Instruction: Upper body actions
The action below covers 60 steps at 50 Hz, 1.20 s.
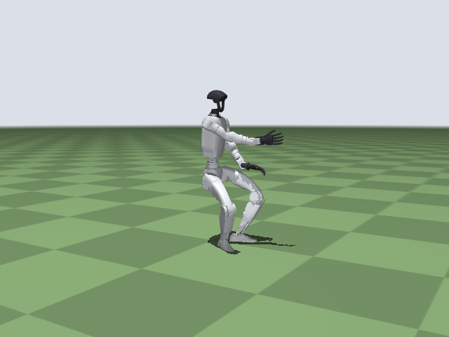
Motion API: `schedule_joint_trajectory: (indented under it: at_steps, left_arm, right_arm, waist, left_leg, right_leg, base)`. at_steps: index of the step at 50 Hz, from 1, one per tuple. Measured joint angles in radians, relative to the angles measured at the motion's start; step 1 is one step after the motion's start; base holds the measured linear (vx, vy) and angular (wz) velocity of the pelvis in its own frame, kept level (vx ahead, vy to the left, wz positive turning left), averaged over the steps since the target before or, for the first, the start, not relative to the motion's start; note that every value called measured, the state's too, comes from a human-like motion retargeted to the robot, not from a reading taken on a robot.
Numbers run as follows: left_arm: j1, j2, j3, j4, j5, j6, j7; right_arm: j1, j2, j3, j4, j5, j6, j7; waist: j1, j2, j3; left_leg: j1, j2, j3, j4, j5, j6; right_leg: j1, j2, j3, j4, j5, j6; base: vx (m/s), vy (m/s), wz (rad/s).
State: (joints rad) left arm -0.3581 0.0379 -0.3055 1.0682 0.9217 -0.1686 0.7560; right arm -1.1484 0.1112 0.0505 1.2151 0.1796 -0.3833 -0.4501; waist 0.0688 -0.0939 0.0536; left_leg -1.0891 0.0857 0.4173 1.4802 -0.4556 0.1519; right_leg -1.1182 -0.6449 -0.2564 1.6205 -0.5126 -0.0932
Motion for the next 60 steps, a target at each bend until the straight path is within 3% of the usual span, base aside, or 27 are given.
schedule_joint_trajectory:
  at_steps: [18, 29, 50, 53, 58, 60]
  left_arm:
    - [-0.005, 0.000, 0.007, -0.005, 0.000, -0.009, -0.001]
    - [-0.007, 0.000, 0.008, -0.043, -0.010, -0.024, -0.027]
    - [-0.020, 0.003, -0.013, -0.101, -0.018, -0.061, -0.096]
    - [-0.019, -0.001, -0.020, -0.105, -0.026, -0.078, -0.100]
    - [-0.017, -0.015, -0.028, -0.111, -0.035, -0.110, -0.103]
    - [-0.017, -0.025, -0.034, -0.109, -0.038, -0.119, -0.105]
  right_arm:
    - [0.012, -0.014, -0.009, 0.011, 0.004, 0.001, 0.019]
    - [0.022, -0.023, -0.016, 0.014, 0.016, -0.005, 0.027]
    - [0.043, -0.099, -0.046, 0.020, 0.037, -0.020, 0.010]
    - [0.046, -0.126, -0.061, 0.015, 0.047, -0.021, 0.006]
    - [0.042, -0.161, -0.088, 0.012, 0.058, -0.023, 0.001]
    - [0.041, -0.174, -0.095, 0.015, 0.062, -0.025, -0.001]
  waist:
    - [-0.011, -0.001, 0.005]
    - [-0.008, 0.013, 0.017]
    - [0.003, -0.031, 0.058]
    - [0.009, -0.035, 0.067]
    - [0.000, -0.014, 0.097]
    - [-0.032, -0.003, 0.122]
  left_leg:
    - [-0.001, -0.010, 0.011, -0.009, 0.025, 0.001]
    - [-0.014, -0.033, 0.014, -0.020, 0.108, -0.018]
    - [-0.027, -0.222, 0.050, -0.143, 0.256, -0.034]
    - [-0.037, -0.255, 0.048, -0.153, 0.274, -0.030]
    - [-0.041, -0.330, 0.018, -0.153, 0.301, -0.024]
    - [-0.017, -0.396, 0.015, -0.161, 0.312, -0.008]
  right_leg:
    - [-0.004, -0.018, 0.006, 0.005, -0.002, 0.002]
    - [0.005, -0.037, 0.012, 0.009, -0.007, 0.010]
    - [0.000, -0.137, 0.112, 0.034, -0.008, 0.043]
    - [-0.006, -0.146, 0.134, 0.042, 0.025, -0.001]
    - [-0.037, -0.106, 0.210, 0.074, 0.202, -0.157]
    - [-0.033, -0.115, 0.257, 0.100, 0.237, -0.169]
  base:
    - [0.00, 0.00, 0.00]
    - [-0.01, 0.00, 0.08]
    - [-0.05, -0.02, 0.60]
    - [-0.03, -0.01, 0.86]
    - [-0.01, 0.04, 0.92]
    - [0.04, 0.12, 1.13]
